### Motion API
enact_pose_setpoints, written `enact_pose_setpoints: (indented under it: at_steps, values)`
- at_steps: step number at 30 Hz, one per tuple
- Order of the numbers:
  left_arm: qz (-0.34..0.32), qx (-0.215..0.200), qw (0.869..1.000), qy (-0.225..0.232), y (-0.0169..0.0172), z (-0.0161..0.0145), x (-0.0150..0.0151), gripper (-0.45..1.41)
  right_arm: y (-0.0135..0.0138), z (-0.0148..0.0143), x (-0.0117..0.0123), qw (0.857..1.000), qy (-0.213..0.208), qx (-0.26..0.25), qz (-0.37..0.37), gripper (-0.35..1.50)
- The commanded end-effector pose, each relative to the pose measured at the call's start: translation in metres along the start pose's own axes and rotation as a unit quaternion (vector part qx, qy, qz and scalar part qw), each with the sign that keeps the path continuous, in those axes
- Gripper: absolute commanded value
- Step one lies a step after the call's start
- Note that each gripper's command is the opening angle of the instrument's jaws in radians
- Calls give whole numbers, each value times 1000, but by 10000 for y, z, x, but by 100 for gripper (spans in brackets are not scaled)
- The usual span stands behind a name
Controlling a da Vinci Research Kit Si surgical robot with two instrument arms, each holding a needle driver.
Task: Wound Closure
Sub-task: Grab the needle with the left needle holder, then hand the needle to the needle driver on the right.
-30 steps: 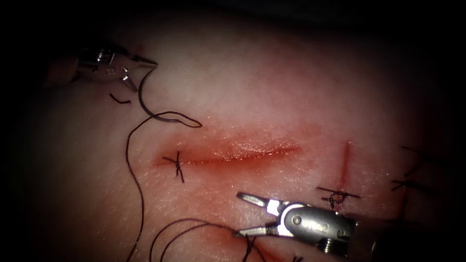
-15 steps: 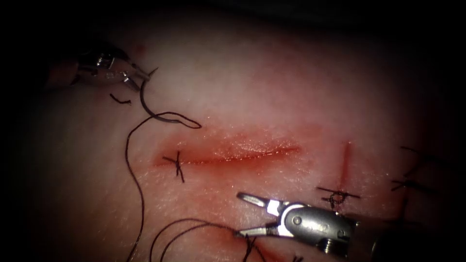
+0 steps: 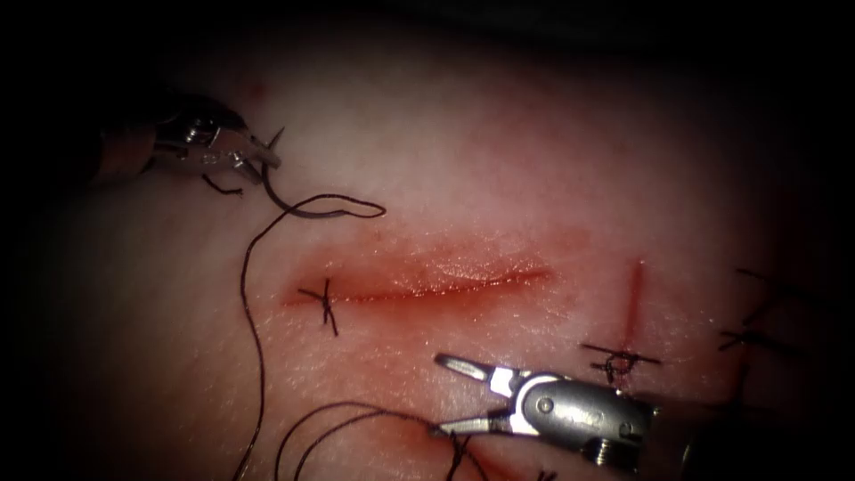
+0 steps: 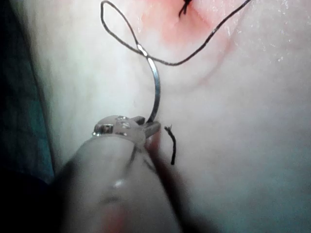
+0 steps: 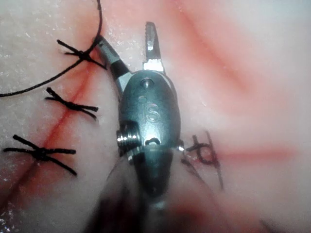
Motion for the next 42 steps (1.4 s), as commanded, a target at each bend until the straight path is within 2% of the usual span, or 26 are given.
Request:
enact_pose_setpoints:
  at_steps: [1, 4, 7, 10, 13, 15, 16, 18, 20, 25, 26, 28, 29, 31, 34, 36, 37, 40, 42]
  values:
    - [-12, 3, 1000, 2, -9, 3, -2, -45, -3, 9, -5, 1000, 1, 1, 0, 89]
    - [-37, 4, 999, -11, -11, 3, -2, -45, -3, 8, -4, 1000, 1, 1, 0, 89]
    - [-87, 20, 995, -47, -15, -1, -5, -45, -1, 7, -2, 1000, 1, 1, 2, 84]
    - [-146, 93, 980, -98, -20, -9, -8, -45, -1, 4, 4, 1000, 1, 3, 8, 83]
    - [-191, 186, 955, -132, -21, -17, -4, -45, -3, 0, 16, 1000, -1, -11, 22, 81]
    - [-204, 227, 939, -156, -21, -22, 2, -45, -3, -4, 29, 998, 4, -25, 50, 69]
    - [-204, 239, 936, -160, -22, -24, 5, -45, -3, -5, 37, 997, 8, -31, 63, 68]
    - [-212, 250, 930, -167, -24, -30, 13, -45, -3, -7, 55, 995, 15, -49, 91, 73]
    - [-218, 247, 929, -169, -29, -35, 21, -45, -2, -8, 75, 992, 19, -64, 105, 76]
    - [-233, 252, 922, -180, -33, -46, 50, -45, 0, -8, 112, 984, 42, -89, 146, 74]
    - [-242, 261, 916, -187, -32, -48, 64, -45, -1, -7, 125, 979, 51, -96, 172, 56]
    - [-249, 268, 910, -197, -30, -51, 79, -45, -1, -5, 135, 975, 53, -105, 187, 37]
    - [-252, 271, 907, -201, -29, -53, 86, -45, 0, -4, 142, 972, 53, -111, 199, 17]
    - [-264, 281, 899, -209, -26, -58, 101, -45, 2, -1, 153, 967, 61, -124, 212, 17]
    - [-264, 292, 891, -224, -22, -67, 119, -45, 8, 1, 172, 958, 85, -144, 232, 27]
    - [-262, 303, 886, -235, -19, -72, 129, -45, 13, 5, 186, 952, 94, -155, 246, 39]
    - [-261, 315, 879, -245, -15, -75, 137, -45, 18, 11, 197, 948, 97, -163, 256, 63]
    - [-255, 333, 869, -262, -10, -80, 146, -45, 24, 26, 212, 943, 99, -173, 268, 79]
    - [-251, 338, 866, -270, -7, -81, 152, -45, 27, 38, 217, 939, 103, -179, 276, 79]
